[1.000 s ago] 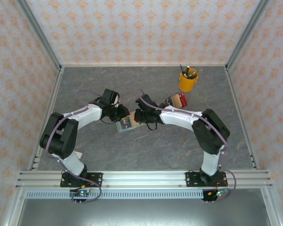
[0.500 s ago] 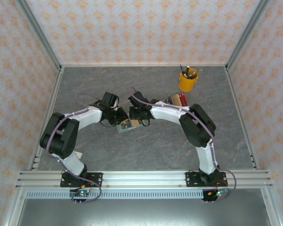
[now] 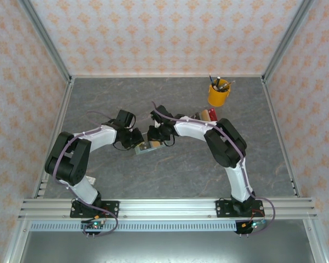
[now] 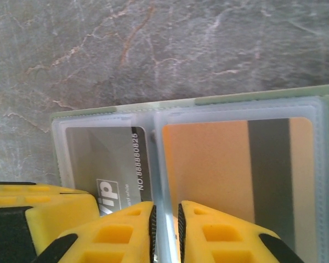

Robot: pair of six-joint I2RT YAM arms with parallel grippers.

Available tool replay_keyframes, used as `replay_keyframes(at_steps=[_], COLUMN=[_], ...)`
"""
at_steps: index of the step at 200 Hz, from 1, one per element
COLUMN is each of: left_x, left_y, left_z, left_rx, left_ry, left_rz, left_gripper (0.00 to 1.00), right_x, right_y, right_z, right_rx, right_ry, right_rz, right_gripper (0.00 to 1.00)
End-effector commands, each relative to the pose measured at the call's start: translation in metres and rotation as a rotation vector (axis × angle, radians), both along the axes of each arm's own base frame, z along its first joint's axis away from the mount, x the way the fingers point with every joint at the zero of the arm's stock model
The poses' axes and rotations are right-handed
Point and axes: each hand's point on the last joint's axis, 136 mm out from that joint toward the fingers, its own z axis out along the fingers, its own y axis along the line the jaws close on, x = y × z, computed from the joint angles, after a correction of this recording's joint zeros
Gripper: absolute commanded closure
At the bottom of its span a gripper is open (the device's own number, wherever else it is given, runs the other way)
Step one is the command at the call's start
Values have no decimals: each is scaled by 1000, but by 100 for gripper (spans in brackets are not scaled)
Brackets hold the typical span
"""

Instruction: Take the credit cards out of the card holder

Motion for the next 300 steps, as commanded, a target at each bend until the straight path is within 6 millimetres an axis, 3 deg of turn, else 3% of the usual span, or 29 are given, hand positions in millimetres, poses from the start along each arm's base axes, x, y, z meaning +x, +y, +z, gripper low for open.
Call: replay_keyframes(at_steps=[1,57,93,120,160,300], left_x=[-8,-11,-6,-5,-9,-20], left_y=[15,15,7,15,37,41], left_z=[-4,-6,18,30,15,-23], left_rx=[62,59,12,33,128,161], left_ry=[18,28,-31,-58,-6,106], left_rz=[8,-10,-52,-34,12,-4], left_gripper=[87,88,82,78,80,87], right_x=[0,-1,-2,-4,-4,-5], right_y=[6,13,15,18,20,26], right_z=[-1,-1,0,3,6,-4], right_rx=[14,60,70,91,106,119], right_ry=[8,27,34,41,38,78], right_rz=[31,51,59,70,73,89], right_gripper=[80,82,82,82,83,83])
